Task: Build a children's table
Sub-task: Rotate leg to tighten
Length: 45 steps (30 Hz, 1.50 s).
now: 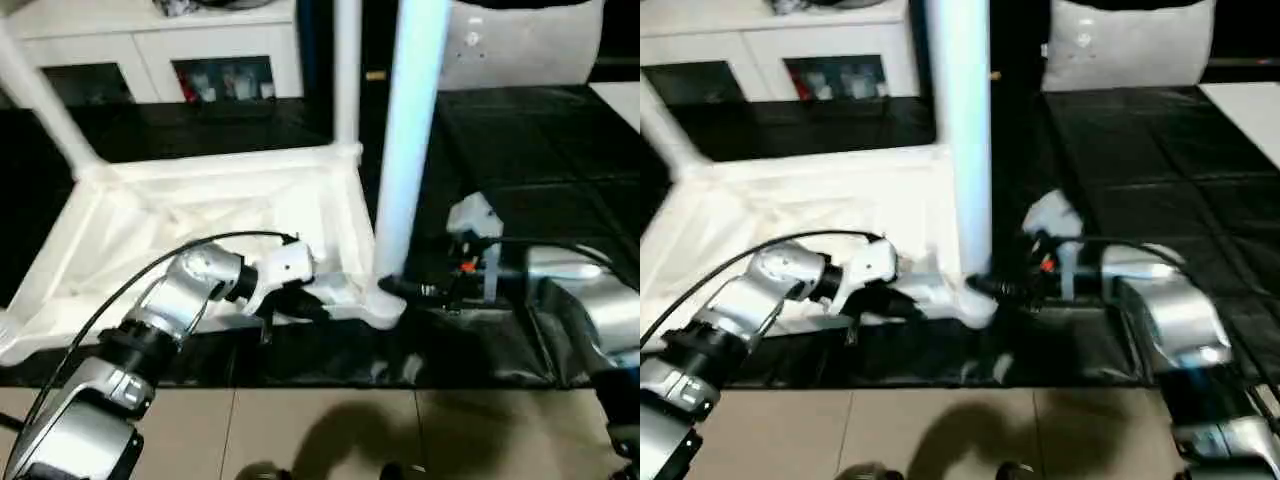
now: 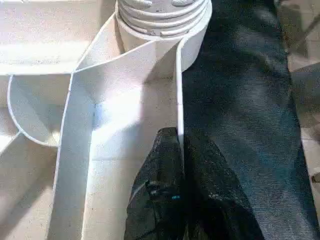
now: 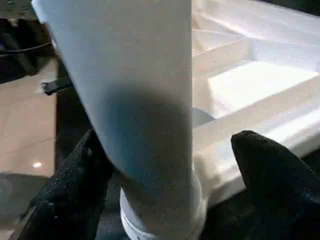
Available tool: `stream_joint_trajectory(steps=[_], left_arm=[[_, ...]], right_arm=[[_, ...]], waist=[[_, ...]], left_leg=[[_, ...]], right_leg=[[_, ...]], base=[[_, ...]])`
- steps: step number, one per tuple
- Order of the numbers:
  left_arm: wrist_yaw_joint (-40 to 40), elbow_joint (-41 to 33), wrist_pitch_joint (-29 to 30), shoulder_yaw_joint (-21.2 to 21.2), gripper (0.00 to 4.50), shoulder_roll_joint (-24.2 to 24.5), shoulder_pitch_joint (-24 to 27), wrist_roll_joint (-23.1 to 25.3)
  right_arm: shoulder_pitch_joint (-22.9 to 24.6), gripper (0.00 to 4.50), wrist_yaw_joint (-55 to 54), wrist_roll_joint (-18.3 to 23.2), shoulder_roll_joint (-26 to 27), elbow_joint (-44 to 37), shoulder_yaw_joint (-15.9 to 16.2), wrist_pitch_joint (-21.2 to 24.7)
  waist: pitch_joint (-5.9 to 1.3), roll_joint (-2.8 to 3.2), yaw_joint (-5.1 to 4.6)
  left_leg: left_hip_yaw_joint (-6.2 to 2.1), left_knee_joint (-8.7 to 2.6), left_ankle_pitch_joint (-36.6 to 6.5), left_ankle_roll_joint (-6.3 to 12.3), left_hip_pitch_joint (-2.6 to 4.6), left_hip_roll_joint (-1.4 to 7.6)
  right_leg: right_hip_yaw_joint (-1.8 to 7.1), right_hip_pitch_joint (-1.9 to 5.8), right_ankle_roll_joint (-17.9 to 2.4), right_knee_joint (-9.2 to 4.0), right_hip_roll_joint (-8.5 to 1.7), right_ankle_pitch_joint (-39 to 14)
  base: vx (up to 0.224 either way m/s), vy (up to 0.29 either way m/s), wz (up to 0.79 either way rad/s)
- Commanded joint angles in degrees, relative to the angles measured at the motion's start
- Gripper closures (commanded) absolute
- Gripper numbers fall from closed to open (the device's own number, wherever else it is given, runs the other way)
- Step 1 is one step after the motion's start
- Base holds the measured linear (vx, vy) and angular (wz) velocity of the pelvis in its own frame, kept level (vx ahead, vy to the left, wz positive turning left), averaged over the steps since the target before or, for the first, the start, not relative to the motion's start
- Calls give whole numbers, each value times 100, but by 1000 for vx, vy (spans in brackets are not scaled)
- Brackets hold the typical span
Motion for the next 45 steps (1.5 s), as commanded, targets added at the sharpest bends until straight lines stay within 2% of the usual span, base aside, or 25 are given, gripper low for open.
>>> stream_joint_trajectory(steps=[1,2,3,7,9,10,12,13,16,17,18,20,24,25,26,28,29,30,32,35,37,38,39,40,45], left_arm=[[-160,-48,-174,-67,450,-38,-176,-6],[-173,-22,-216,-79,450,-54,-186,21],[-196,-15,-231,-90,450,-68,-189,34],[-243,27,-320,-109,450,-77,-178,55],[-256,-2,-327,-126,450,-63,-128,43],[-255,-7,-306,-121,450,-72,-111,21],[-211,2,-288,-107,450,-89,-103,20],[-192,11,-280,-93,450,-98,-102,23],[-158,32,-258,-40,450,-119,-85,-1],[-124,40,-187,-2,450,-143,-75,-27],[-114,42,-164,10,450,-151,-72,-35],[138,92,147,98,450,-222,-99,-14],[672,228,693,237,450,-415,-210,45],[1196,364,1025,396,450,-625,-312,71],[1376,406,1146,454,450,-707,-352,72],[1537,434,1261,496,450,-792,-390,85],[1787,527,1404,572,450,-915,-468,96],[1787,527,1404,572,450,-915,-468,96],[2597,902,1736,846,450,-1340,-740,62],[3190,1177,1703,929,450,-1633,-902,151],[3256,1189,1722,951,450,-1734,-929,150],[3256,1189,1722,951,450,-1734,-929,150],[3235,1150,1730,956,450,-1753,-930,129],[3217,1139,1705,941,450,-1722,-921,150],[3108,1220,1449,896,450,-1488,-904,254]], right_arm=[[-91,79,176,110,8,96,54,-65],[-129,86,261,143,53,218,62,-74],[-163,99,325,148,91,334,78,-101],[-287,123,481,142,202,666,117,-184],[-380,136,587,200,265,837,142,-162],[-399,144,627,203,262,874,159,-157],[-411,168,669,199,243,901,181,-144],[-425,168,695,200,241,931,185,-134],[-447,195,751,239,283,979,150,-89],[-427,207,757,283,291,941,135,-8],[-421,215,758,296,292,929,131,17],[-320,221,626,485,379,754,10,278],[-171,228,-164,404,724,417,-83,396],[-179,229,-949,232,1076,355,-162,601],[-212,231,-1302,153,1231,388,-215,706],[-273,233,-1781,32,1431,472,-301,824],[-330,234,-2174,-70,1595,521,-373,973],[-330,234,-2174,-70,1595,521,-373,973],[-549,235,-3474,-394,2098,751,-639,1277],[-763,235,-4370,-679,2433,1080,-767,977],[-800,235,-4428,-739,2527,1146,-763,745],[-800,204,-4428,-739,2527,1146,-763,745],[-795,173,-4297,-700,2550,1149,-735,535],[-775,173,-4209,-693,2526,1118,-708,472],[-637,130,-3896,-691,2346,980,-749,306]], waist=[[-538,-38,-3],[-549,-70,48],[-544,-91,52],[-549,-73,84],[-562,-63,86],[-559,-86,88],[-567,-78,101],[-573,-104,119],[-575,-101,140],[-573,-120,141],[-573,-112,147],[-565,-160,148],[-535,-151,179],[-523,-162,161],[-520,-161,120],[-522,-170,49],[-503,-78,-3],[-509,-98,-34],[-526,-99,-131],[-532,-112,-177],[-544,-108,-181],[-547,-110,-177],[-562,-109,-175],[-560,-101,-174],[-552,-111,-178]], left_leg=[[-72,-332,-189,733,-13,252],[-63,-324,-73,771,-16,258],[-58,-324,-53,776,-25,257],[-50,-320,-39,725,-11,254],[-56,-317,-34,722,-16,264],[-53,-317,-39,720,-8,267],[-50,-310,-10,723,-12,263],[-53,-310,66,745,-14,268],[-47,-302,106,766,-19,262],[-43,-304,119,762,-20,259],[-41,-303,119,759,-14,261],[-34,-307,159,764,-12,271],[-19,-324,33,666,10,240],[-21,-336,-7,612,1,226],[-19,-340,24,491,5,210],[-30,-352,-102,392,2,179],[-35,-352,-157,400,3,169],[-32,-347,-162,417,-3,167],[-40,-333,-119,409,-16,142],[-30,-324,-134,414,-18,107],[-34,-323,-84,530,-22,109],[-39,-326,-74,563,-23,120],[-50,-323,14,640,-38,135],[-55,-320,41,697,-34,153],[-50,-316,23,779,-43,146]], right_leg=[[359,475,-627,-350,-456,-1343],[363,473,-640,-336,-465,-1344],[365,472,-616,-348,-461,-1392],[353,459,-517,-371,-448,-1629],[349,458,-535,-358,-452,-1607],[352,452,-532,-362,-448,-1598],[359,459,-527,-348,-452,-1580],[364,458,-538,-328,-456,-1518],[360,454,-527,-332,-456,-1538],[361,455,-512,-332,-451,-1565],[362,449,-507,-335,-451,-1583],[367,442,-478,-337,-447,-1618],[360,420,-346,-403,-455,-2029],[349,425,-277,-424,-450,-2157],[339,409,-233,-433,-432,-2205],[308,440,-128,-473,-449,-2399],[304,431,-107,-487,-438,-2416],[296,427,-95,-512,-422,-2381],[283,438,-135,-502,-414,-2233],[273,445,-118,-530,-417,-2279],[276,457,-74,-524,-414,-2154],[279,463,-81,-510,-422,-2096],[287,479,-126,-480,-425,-1920],[294,466,-188,-461,-426,-1820],[304,487,-290,-444,-433,-1726]], base=[[0,0,0],[0,0,0],[0,0,0],[0,0,0],[0,0,0],[0,0,0],[0,0,0],[0,0,0],[0,0,0],[0,0,0],[0,0,0],[0,0,0],[0,0,0],[0,0,0],[0,0,0],[0,0,0],[0,0,0],[0,0,0],[0,0,0],[0,0,0],[0,0,0],[0,0,0],[0,0,0],[0,0,0],[0,0,0]])
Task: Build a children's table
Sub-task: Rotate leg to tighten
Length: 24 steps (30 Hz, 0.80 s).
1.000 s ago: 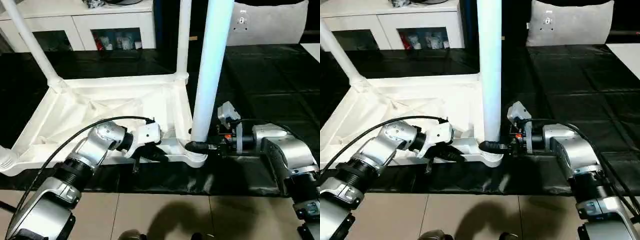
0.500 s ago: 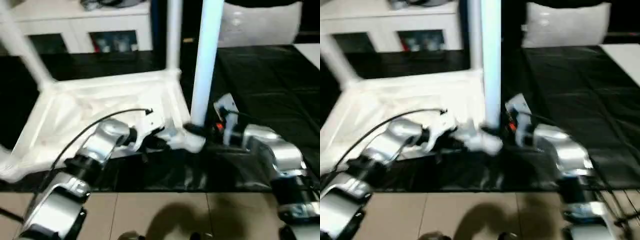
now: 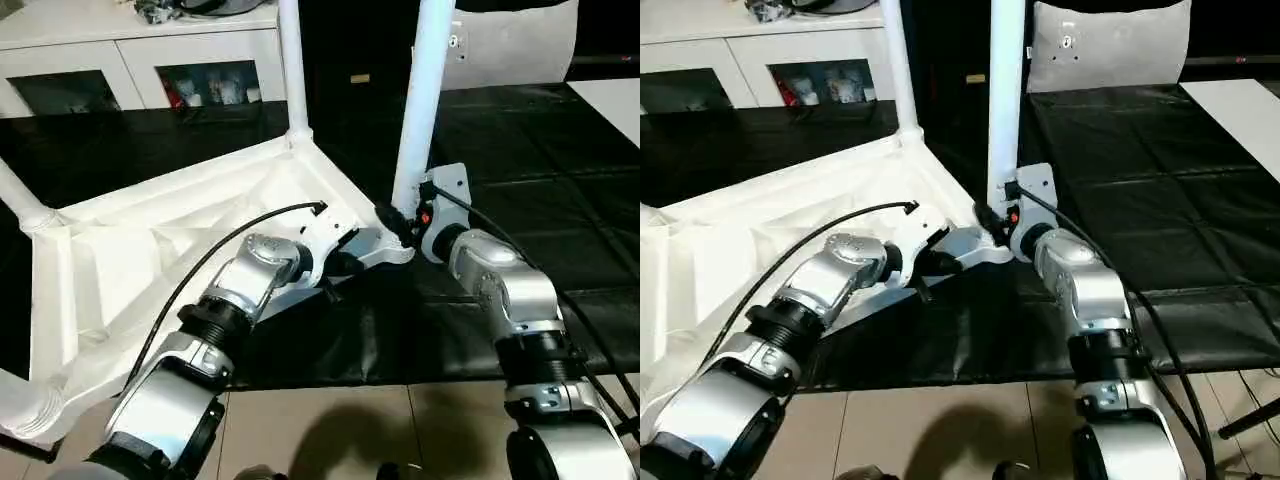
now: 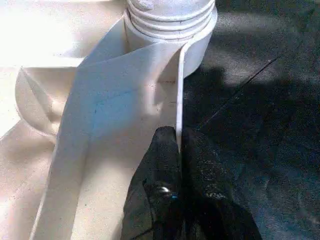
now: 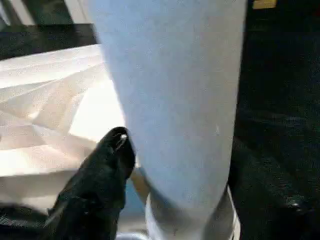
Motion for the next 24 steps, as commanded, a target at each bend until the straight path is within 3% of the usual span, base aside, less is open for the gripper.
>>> stream_joint_trajectory(steps=[1,2,4,8,10,13,15,18,19,22,24], left_arm=[[45,-15,-308,71,450,216,-49,90],[-39,-14,-440,51,450,264,-29,94],[-154,-40,-558,26,450,319,5,91],[-731,-71,-986,-166,450,640,103,159],[-1033,-56,-1273,-240,450,761,129,146],[-1649,-130,-1605,-403,450,964,201,104],[-2301,-193,-1922,-632,450,1240,262,151],[-2561,-137,-2128,-717,450,1373,247,189],[-2696,-124,-2215,-744,450,1416,243,180],[-2897,-135,-2324,-786,450,1474,247,169],[-3157,-172,-2453,-827,450,1491,249,122]], right_arm=[[139,130,436,203,-20,-190,237,-36],[178,118,531,215,-110,-217,242,-94],[215,103,614,211,-210,-233,244,-152],[332,69,1279,163,-734,-84,189,-953],[366,57,1676,271,-931,-82,110,-1016],[445,26,2457,360,-1362,-182,278,-943],[500,26,3251,566,-1748,-251,388,-880],[524,69,3838,776,-1968,-287,457,-827],[518,60,4046,830,-2039,-264,504,-812],[502,109,4288,877,-2106,-233,562,-781],[416,114,4637,908,-2157,-111,686,-738]], waist=[[-529,-102,55],[-537,-124,51],[-541,-113,50],[-558,-100,66],[-552,-102,74],[-549,-128,137],[-552,-127,213],[-552,-132,298],[-543,-125,321],[-539,-133,401],[-547,-145,445]], left_leg=[[-61,-330,-31,789,-49,133],[-60,-328,-42,797,-47,139],[-64,-326,-9,798,-50,144],[-56,-314,-10,828,-41,168],[-58,-312,12,856,-46,174],[-45,-311,2,890,-30,189],[-41,-310,11,925,-27,202],[-30,-303,-27,957,-19,229],[-27,-308,-49,935,-6,236],[-25,-325,-175,792,17,248],[-23,-327,-153,762,17,251]], right_leg=[[293,497,-278,-454,-436,-1828],[297,503,-249,-454,-437,-1849],[299,503,-240,-446,-439,-1823],[318,484,-315,-413,-459,-1736],[326,487,-338,-399,-445,-1678],[327,472,-377,-402,-444,-1733],[336,473,-389,-387,-446,-1735],[346,454,-413,-371,-449,-1755],[344,434,-414,-382,-451,-1824],[337,423,-372,-412,-461,-2086],[344,425,-362,-403,-465,-2081]], base=[[0,0,0],[0,0,0],[0,0,0],[0,0,0],[0,0,0],[0,0,0],[0,0,0],[0,0,0],[0,0,0],[0,0,0],[0,0,0]])
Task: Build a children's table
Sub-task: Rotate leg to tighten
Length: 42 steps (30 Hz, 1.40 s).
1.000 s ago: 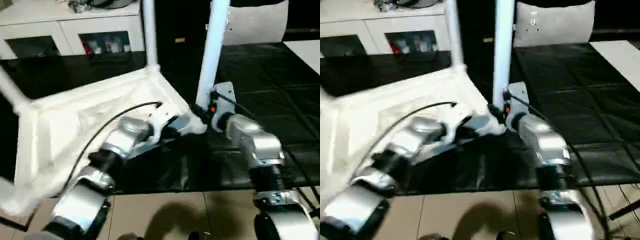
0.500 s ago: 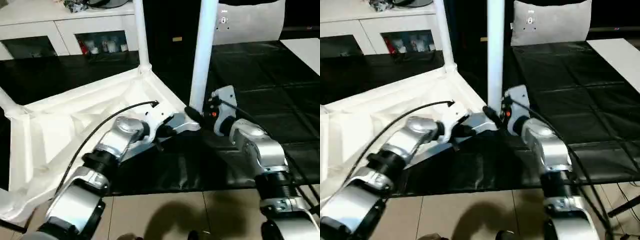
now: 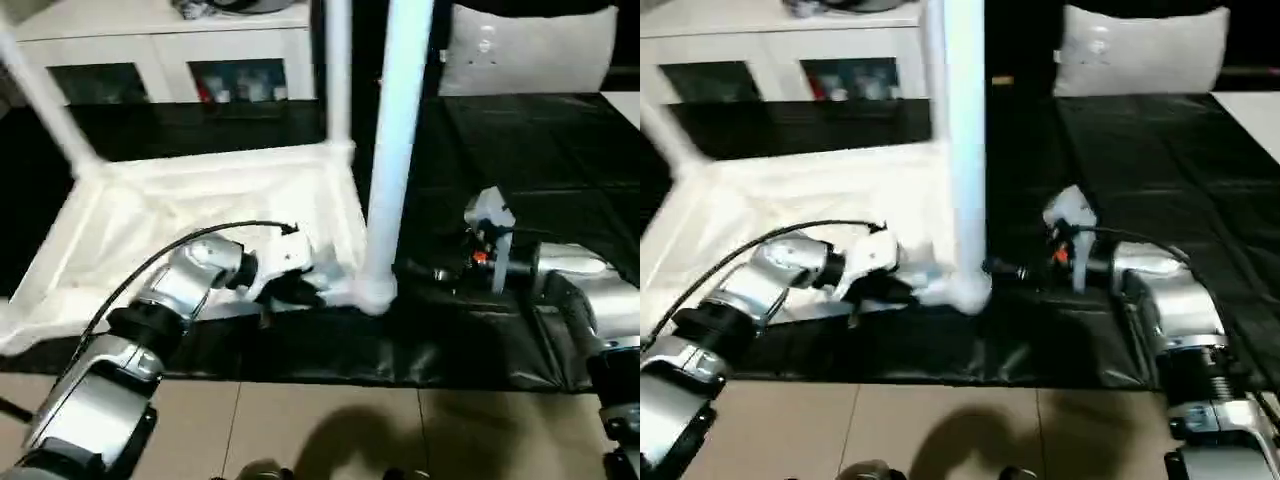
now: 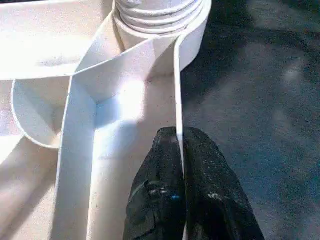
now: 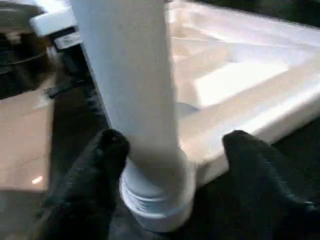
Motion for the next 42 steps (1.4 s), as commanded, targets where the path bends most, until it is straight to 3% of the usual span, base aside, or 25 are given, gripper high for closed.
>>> stream_joint_trajectory(steps=[1,6,7,9,13,19,23,29,32,36,42], left_arm=[[-281,-172,-185,-124,450,-2,-38,9],[-340,-168,-241,-148,450,-103,-49,-4],[-330,-153,-247,-151,450,-120,-56,1],[-319,-125,-262,-149,450,-138,-68,8],[-188,-40,-296,-113,450,-170,-95,70],[-137,-3,-84,-16,450,-185,-84,47],[251,13,474,180,450,-369,-146,-42],[1555,269,1518,655,450,-900,-400,-144],[2542,404,2008,947,450,-1363,-532,-148],[2991,388,2190,1092,450,-1660,-558,-184],[3055,417,1991,1004,450,-1745,-574,-55]], right_arm=[[-107,128,326,107,-77,-13,167,105],[-220,167,605,37,-37,160,416,104],[-250,181,613,17,-23,219,433,85],[-290,200,632,3,-4,282,441,78],[-336,241,717,15,10,334,436,91],[-251,259,811,175,61,249,449,229],[-129,259,319,220,341,35,340,418],[-248,261,-1620,-191,1134,46,100,760],[-468,261,-3186,-444,1878,182,-213,1103],[-628,261,-4075,-640,2293,410,-325,982],[-620,184,-3953,-498,2428,575,-468,465]], waist=[[-550,-145,8],[-559,-155,47],[-562,-181,48],[-563,-162,72],[-567,-199,117],[-561,-198,118],[-553,-200,122],[-511,-222,-8],[-518,-186,-161],[-534,-185,-300],[-557,-187,-293]], left_leg=[[-32,-344,-101,758,7,249],[-33,-337,-23,762,-5,247],[-26,-336,-8,750,-9,240],[-26,-336,8,746,4,250],[-26,-337,48,737,-1,252],[-20,-343,-21,694,1,238],[-19,-342,15,684,-2,237],[2,-367,-281,402,27,158],[-33,-367,-355,333,10,141],[-28,-359,-257,474,-15,100],[-36,-360,3,732,-36,142]], right_leg=[[348,422,-375,-389,-462,-1995],[345,420,-408,-375,-470,-1906],[345,421,-393,-379,-465,-1923],[347,408,-395,-379,-467,-1946],[353,412,-360,-368,-467,-1921],[343,413,-263,-396,-462,-2086],[333,407,-261,-412,-463,-2118],[267,392,0,-550,-440,-2779],[214,416,88,-582,-447,-2769],[238,431,24,-566,-435,-2489],[268,447,-124,-498,-440,-2047]], base=[[0,0,0],[0,0,0],[0,0,0],[0,0,0],[0,0,0],[0,0,0],[0,0,0],[0,0,0],[0,0,0],[0,0,0],[0,0,0]])
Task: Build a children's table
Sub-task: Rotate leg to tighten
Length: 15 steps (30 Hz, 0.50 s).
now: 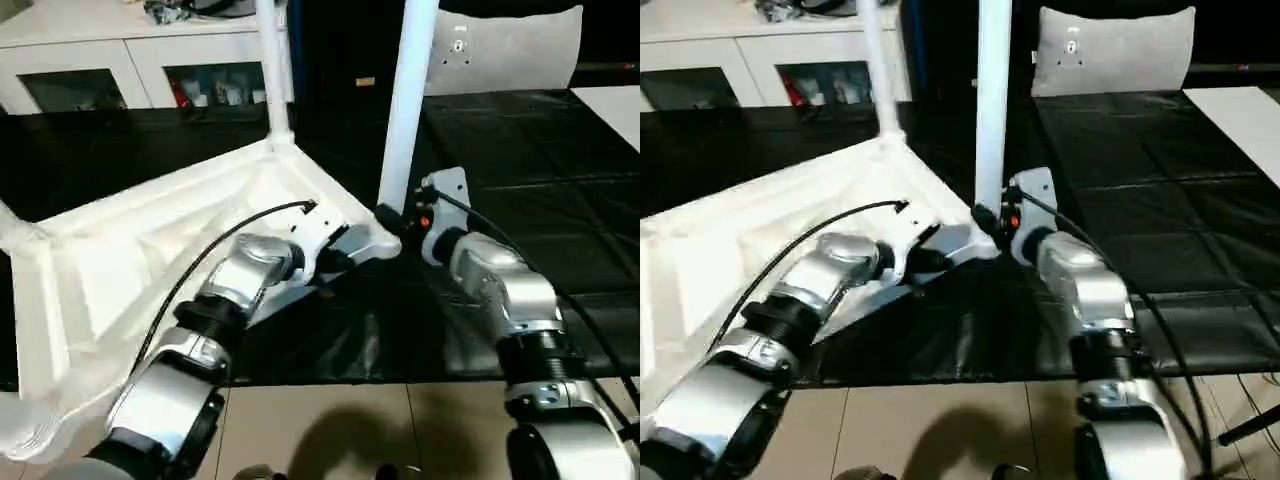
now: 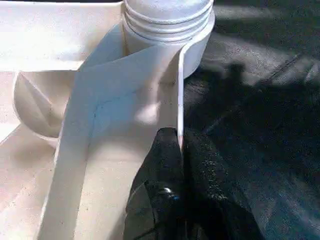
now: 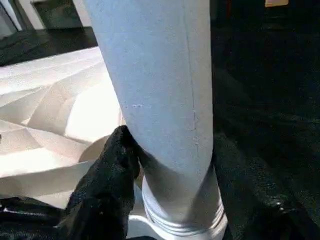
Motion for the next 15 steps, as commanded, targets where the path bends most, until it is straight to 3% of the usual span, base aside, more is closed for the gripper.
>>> stream_joint_trajectory(steps=[1,11,15], left_arm=[[42,-42,-233,-65,450,-79,-154,-9],[-598,-113,-839,-327,450,407,17,199],[-1198,-184,-1037,-495,450,697,100,223]], right_arm=[[4,180,408,235,217,-40,276,-4],[161,97,1169,123,-619,-13,242,-422],[220,55,1955,130,-1111,-58,334,-649]], waist=[[-534,-142,30],[-549,-148,70],[-535,-148,117]], left_leg=[[-41,-331,-74,746,-19,150],[-43,-316,45,848,-33,180],[-25,-318,-85,831,-12,182]], right_leg=[[282,451,-149,-468,-434,-2104],[325,468,-325,-382,-451,-1752],[324,455,-271,-416,-451,-1990]], base=[[0,0,0],[0,0,0],[0,0,0]])
